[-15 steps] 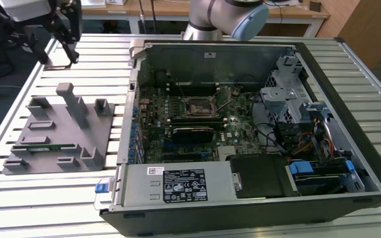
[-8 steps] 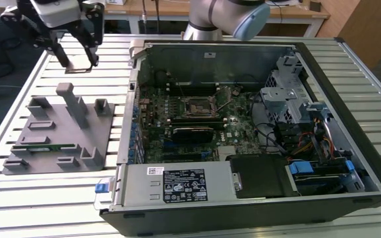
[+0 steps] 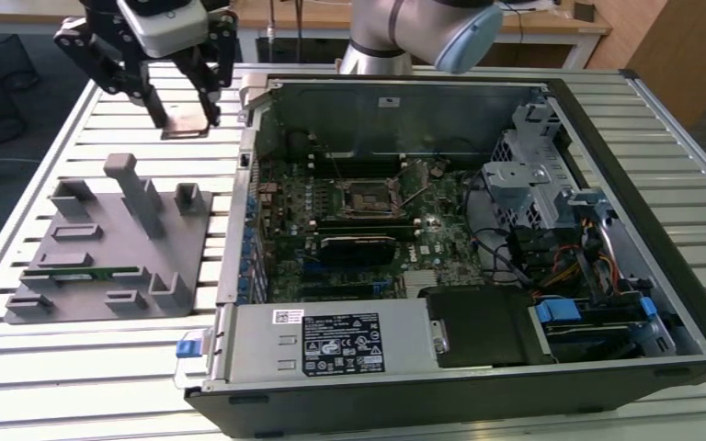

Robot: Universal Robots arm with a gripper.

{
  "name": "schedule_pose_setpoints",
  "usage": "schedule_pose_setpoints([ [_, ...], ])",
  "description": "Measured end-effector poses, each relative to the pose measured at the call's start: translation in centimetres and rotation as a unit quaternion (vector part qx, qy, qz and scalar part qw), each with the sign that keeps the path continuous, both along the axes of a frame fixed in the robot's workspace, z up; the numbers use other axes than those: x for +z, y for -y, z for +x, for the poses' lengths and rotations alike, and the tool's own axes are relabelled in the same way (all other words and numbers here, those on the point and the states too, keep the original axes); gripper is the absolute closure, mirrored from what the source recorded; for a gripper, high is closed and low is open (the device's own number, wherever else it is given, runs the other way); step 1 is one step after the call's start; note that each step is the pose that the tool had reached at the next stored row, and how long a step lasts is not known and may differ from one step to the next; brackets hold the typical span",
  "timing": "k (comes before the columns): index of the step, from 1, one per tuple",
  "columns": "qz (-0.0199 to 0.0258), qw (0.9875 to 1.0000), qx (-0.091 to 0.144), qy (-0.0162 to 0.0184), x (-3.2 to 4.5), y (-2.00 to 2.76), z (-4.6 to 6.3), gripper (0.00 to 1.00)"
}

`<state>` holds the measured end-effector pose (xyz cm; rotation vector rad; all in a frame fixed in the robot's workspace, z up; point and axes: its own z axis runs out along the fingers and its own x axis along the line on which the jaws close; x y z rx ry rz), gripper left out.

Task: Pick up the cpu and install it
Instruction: 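Pick up the cpu and move it towards the insertion slot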

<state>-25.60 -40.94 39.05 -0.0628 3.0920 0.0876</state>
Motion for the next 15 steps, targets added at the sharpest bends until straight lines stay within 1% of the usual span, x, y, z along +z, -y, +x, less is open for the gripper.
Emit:
schedule_pose_setpoints([
  [8, 0.0, 1.0, 0.0, 0.0, -0.17, -0.11, 3.6, 0.47],
  [9, 0.0, 1.0, 0.0, 0.0, -0.26, -0.13, 4.6, 0.47],
  [10, 0.0, 1.0, 0.0, 0.0, -0.39, -0.15, 6.1, 0.47],
  [15, 0.0, 1.0, 0.0, 0.0, -0.99, -0.21, 8.3, 0.47],
])
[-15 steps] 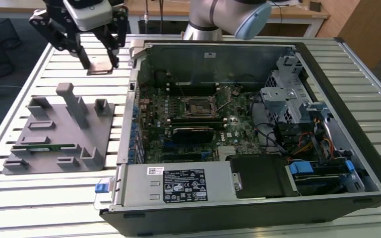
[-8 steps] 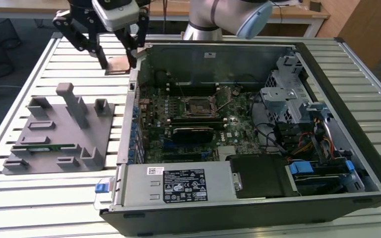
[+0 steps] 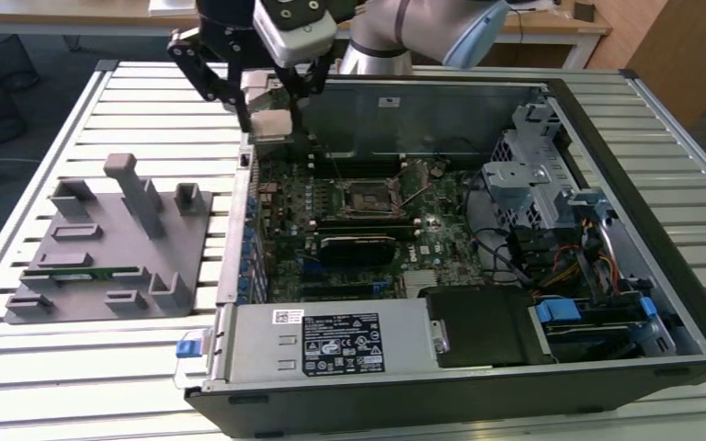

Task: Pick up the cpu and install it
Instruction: 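Pick up the cpu and move it towards the insertion slot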

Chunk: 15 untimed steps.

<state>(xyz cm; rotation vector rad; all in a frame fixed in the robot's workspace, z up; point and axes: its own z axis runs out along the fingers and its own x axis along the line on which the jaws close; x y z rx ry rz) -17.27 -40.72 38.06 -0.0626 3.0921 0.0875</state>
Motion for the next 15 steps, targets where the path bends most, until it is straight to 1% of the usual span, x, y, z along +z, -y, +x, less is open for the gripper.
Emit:
schedule_pose_setpoints([
  [7, 0.0, 1.0, 0.0, -0.0004, -1.25, -0.16, 3.2, 0.47],
  [13, 0.0, 1.0, 0.0, -0.0004, -1.84, -0.26, 5.9, 0.47],
  [15, 0.0001, 1.0, 0.0, -0.0004, -2.02, -0.29, 7.0, 0.47],
])
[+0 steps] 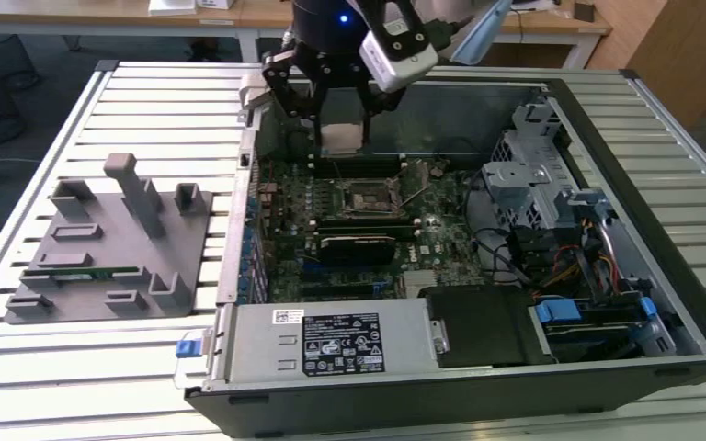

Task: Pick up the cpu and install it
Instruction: 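Pick up the cpu and move it towards the insertion slot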

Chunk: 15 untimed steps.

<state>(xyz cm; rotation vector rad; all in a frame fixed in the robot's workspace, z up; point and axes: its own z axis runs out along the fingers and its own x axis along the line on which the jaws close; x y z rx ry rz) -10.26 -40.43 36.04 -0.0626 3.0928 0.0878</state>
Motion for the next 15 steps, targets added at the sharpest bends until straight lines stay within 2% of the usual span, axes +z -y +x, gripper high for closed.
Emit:
schedule_pose_setpoints([
  [2, -0.0001, 1.0, 0.0, 0.0002, 0.0, -0.08, 0.6, 0.47],
  [4, -0.0002, 1.0, 0.0, 0.0015, 0.19, -0.23, 0.6, 0.47],
  [6, 0.0, 1.0, 0.0, 0.0039, 0.62, -0.52, 0.6, 0.47],
  [8, 0.0, 1.0, 0.0, 0.0074, 0.74, -1.02, 0.6, 0.47],
  [11, -0.0001, 1.0, 0.0, 0.0079, 0.66, -1.51, 1.2, 0.47],
  [15, -0.0001, 1.0, -0.001, 0.0079, 0.48, -1.68, 2.6, 0.47],
])
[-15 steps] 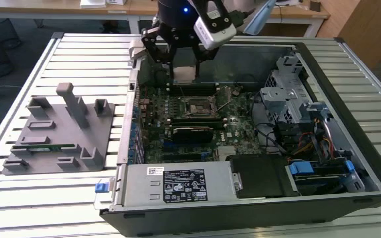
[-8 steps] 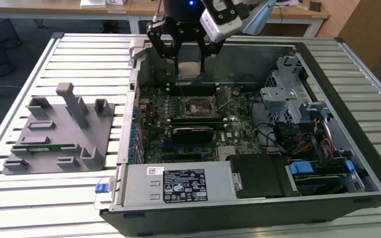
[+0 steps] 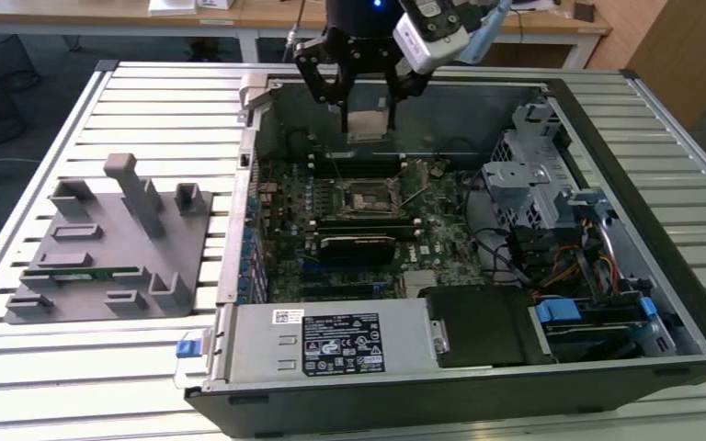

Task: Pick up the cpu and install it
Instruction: 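Pick up the cpu and move it towards the insertion slot, then place the cpu into insertion slot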

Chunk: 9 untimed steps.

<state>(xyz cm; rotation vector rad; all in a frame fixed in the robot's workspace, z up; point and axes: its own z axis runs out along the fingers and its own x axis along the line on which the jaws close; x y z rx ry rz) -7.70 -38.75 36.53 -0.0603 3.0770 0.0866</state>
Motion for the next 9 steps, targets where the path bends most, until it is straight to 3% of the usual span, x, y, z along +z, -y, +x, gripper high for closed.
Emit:
schedule_pose_setpoints([
  [9, 0.0013, 1.0, 0.0, -0.0001, -0.3, -0.21, 3.6, 0.47],
])
